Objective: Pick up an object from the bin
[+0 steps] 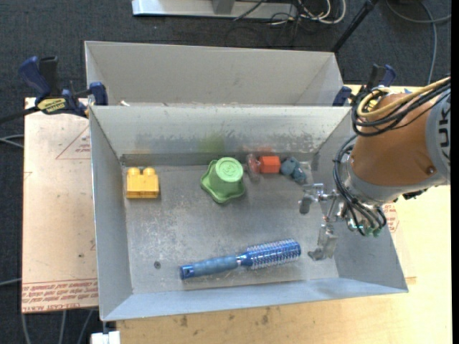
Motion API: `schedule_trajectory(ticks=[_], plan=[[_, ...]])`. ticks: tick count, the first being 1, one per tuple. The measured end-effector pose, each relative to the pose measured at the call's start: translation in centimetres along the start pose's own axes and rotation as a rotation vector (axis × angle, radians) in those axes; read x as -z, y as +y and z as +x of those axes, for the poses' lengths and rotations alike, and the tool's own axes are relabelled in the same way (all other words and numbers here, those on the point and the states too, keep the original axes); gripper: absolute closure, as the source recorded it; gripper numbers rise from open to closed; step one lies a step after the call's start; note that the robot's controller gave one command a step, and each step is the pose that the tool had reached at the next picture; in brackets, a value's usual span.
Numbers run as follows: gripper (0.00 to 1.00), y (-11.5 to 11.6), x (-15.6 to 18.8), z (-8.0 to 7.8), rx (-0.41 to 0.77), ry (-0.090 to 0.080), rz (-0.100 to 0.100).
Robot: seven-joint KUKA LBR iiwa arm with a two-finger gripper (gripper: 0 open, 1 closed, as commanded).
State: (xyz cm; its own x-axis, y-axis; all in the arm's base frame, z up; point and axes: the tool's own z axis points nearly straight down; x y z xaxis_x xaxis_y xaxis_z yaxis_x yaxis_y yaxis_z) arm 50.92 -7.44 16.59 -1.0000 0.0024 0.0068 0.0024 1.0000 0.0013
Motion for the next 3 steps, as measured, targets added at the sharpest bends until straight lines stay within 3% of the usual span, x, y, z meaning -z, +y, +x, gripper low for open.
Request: schedule_trajectory(ticks=[1,2,3], plan=[[0.00,5.7,-10.1,0.6,-0.090,0.000,-0.002],[1.00,5.4,-9.7,0.4,-0.092,-0.005,0.000],[1.00,7.6,5.9,2.3,-0.047,-0.014,0.000]])
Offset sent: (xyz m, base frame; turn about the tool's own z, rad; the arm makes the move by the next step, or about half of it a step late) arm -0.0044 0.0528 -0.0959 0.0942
